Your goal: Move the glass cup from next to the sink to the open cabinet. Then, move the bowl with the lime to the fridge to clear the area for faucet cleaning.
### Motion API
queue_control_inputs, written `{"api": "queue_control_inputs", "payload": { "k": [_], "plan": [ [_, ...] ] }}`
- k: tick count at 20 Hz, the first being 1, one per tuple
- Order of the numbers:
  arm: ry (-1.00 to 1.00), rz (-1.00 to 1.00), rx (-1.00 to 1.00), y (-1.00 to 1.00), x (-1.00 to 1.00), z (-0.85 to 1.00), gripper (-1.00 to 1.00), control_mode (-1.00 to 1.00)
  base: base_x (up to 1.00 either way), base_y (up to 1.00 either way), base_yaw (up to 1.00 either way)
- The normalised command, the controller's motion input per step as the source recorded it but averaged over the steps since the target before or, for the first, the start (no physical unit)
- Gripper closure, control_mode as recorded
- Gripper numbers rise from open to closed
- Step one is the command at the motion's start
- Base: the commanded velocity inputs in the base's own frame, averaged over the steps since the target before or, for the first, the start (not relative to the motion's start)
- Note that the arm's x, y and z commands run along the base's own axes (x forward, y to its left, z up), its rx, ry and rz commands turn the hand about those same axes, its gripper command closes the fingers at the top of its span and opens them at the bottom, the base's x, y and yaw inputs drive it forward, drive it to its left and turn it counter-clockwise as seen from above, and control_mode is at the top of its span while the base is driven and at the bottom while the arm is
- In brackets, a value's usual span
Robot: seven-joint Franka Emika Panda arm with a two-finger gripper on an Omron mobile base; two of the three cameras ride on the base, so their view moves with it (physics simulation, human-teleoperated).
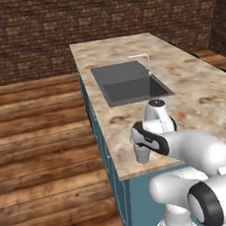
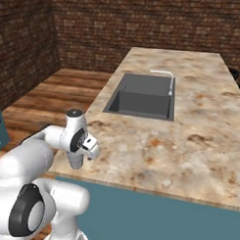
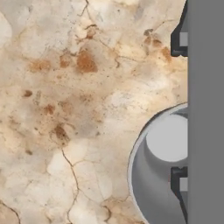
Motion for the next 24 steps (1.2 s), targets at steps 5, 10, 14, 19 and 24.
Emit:
{"api": "queue_control_inputs", "payload": {
  "k": [5,10,14,19,24],
  "plan": [
    [0.1,0.0,0.0,0.0,0.0,-0.4,-1.0,-1.0,0.0,0.0,0.0],
    [0.1,0.0,0.0,0.02,0.04,-0.24,1.0,-1.0,0.0,0.0,0.0],
    [0.0,0.0,0.0,0.0,0.0,0.0,1.0,-1.0,0.0,0.0,0.0],
    [0.0,0.0,0.0,0.0,-0.01,0.0,1.0,-1.0,0.0,0.0,0.0],
    [-0.21,0.0,0.0,0.0,-0.46,0.39,1.0,-1.0,0.0,0.0,0.0]
  ]
}}
